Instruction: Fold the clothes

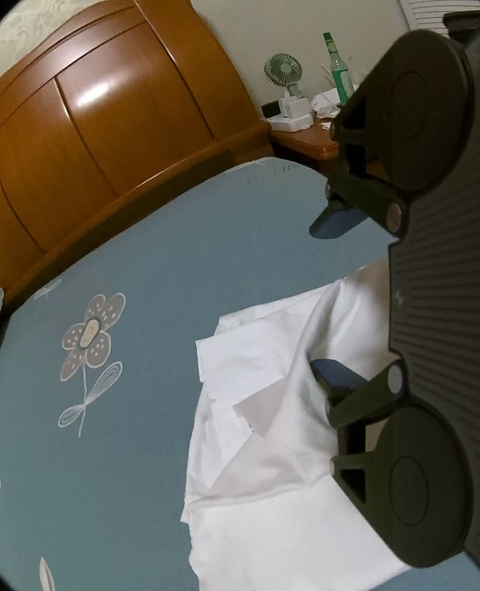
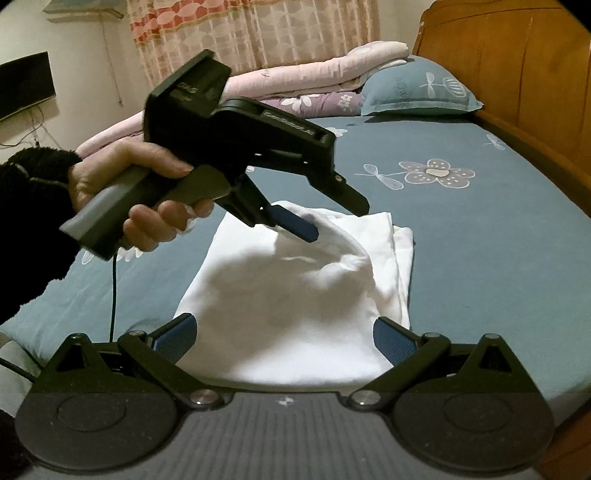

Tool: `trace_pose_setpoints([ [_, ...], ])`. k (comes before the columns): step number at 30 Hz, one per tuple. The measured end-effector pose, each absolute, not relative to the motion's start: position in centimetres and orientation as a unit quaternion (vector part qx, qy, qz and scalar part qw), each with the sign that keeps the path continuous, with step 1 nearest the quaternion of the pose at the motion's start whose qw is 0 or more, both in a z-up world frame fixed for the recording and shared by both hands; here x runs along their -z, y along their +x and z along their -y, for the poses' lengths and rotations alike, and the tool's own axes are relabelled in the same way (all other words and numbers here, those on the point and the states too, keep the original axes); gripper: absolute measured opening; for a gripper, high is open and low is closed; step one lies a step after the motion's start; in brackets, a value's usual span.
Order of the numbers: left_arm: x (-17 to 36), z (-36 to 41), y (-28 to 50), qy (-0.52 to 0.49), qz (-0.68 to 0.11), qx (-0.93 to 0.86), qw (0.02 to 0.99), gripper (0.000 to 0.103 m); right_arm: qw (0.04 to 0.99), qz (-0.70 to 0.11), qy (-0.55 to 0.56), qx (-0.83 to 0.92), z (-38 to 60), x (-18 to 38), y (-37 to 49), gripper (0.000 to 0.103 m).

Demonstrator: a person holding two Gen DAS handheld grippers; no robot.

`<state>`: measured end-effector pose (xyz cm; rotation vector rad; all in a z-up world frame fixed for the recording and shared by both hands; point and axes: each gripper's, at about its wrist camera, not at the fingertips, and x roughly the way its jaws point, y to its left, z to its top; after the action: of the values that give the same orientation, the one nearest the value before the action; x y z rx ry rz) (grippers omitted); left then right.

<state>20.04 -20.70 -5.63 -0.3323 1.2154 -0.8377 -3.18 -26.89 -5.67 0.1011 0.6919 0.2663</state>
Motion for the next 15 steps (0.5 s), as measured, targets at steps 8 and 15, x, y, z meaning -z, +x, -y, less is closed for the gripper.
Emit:
trace_pose_setpoints([
  [8, 5.4, 24.0, 21.3, -0.121, -0.531, 0.404, 0.735, 0.072, 0.929, -0.348, 0.055, -0.116, 27.6, 6.4, -3.4, 0.103],
  [15, 4.4, 24.0, 20.8, -0.092, -0.521, 0.422, 0.736, 0.072, 0.922, -0.364, 0.086, -0.099, 29.1, 7.4, -3.0, 0.103],
])
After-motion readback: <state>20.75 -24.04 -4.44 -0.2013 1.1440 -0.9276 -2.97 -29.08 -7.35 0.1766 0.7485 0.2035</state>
